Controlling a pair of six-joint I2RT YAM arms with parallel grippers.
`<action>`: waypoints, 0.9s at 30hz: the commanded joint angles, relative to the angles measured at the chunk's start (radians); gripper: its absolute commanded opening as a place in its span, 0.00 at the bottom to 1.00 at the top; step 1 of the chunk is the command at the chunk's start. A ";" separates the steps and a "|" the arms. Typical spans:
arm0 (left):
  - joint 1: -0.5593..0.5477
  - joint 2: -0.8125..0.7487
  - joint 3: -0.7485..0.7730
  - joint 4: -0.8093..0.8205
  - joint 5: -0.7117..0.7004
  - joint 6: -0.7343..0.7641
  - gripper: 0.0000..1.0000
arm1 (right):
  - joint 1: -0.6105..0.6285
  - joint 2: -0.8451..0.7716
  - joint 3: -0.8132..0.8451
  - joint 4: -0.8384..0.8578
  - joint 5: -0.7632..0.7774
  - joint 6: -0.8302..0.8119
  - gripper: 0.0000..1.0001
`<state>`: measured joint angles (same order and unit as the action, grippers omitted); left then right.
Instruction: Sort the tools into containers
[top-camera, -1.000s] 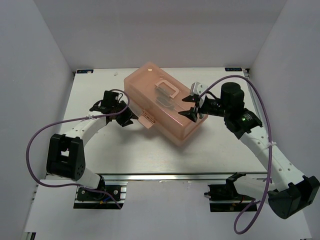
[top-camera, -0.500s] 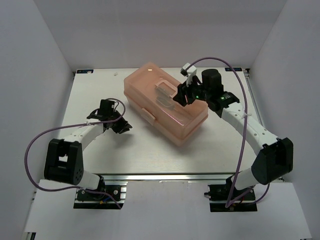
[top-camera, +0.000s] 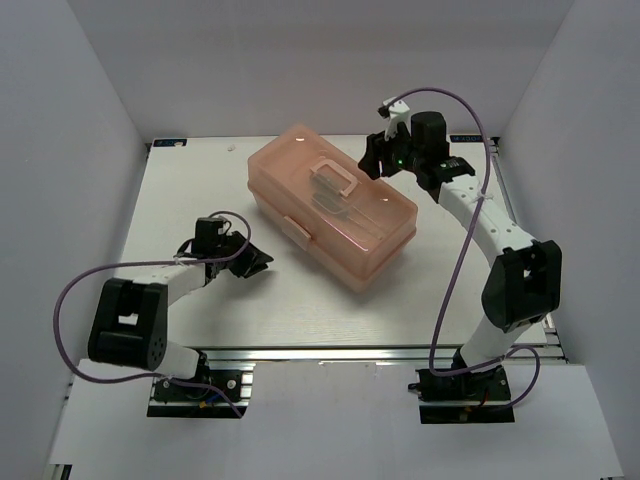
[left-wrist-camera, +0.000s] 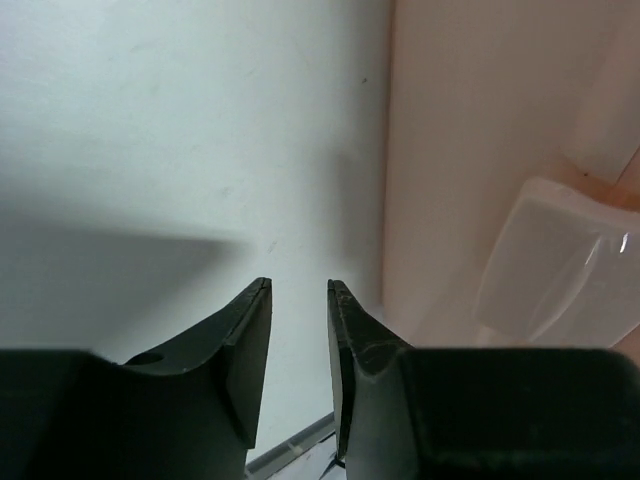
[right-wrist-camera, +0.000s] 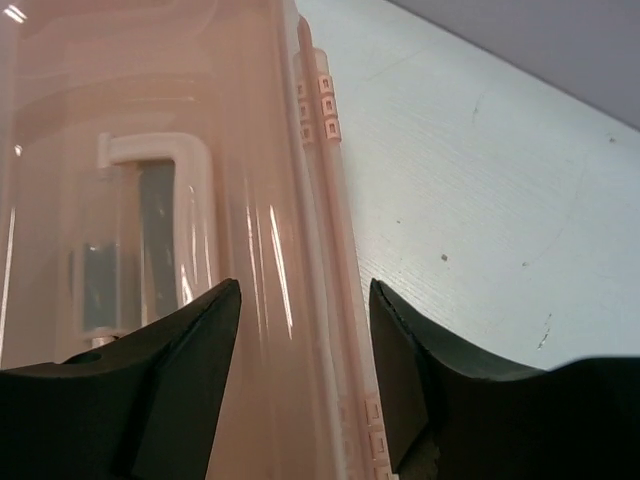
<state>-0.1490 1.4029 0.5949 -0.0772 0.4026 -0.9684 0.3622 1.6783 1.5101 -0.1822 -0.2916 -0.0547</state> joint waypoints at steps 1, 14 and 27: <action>-0.006 0.062 0.016 0.226 0.148 -0.033 0.40 | -0.011 0.021 0.038 -0.010 -0.053 0.012 0.60; -0.115 0.173 0.192 0.331 0.197 -0.069 0.22 | -0.011 -0.037 -0.096 -0.026 -0.083 0.019 0.56; -0.152 0.122 0.338 -0.010 0.137 0.031 0.07 | -0.011 -0.015 -0.090 -0.053 -0.060 0.006 0.55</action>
<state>-0.2844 1.5936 0.8551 -0.0364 0.5522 -0.9646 0.3481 1.6722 1.4281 -0.1871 -0.3573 -0.0402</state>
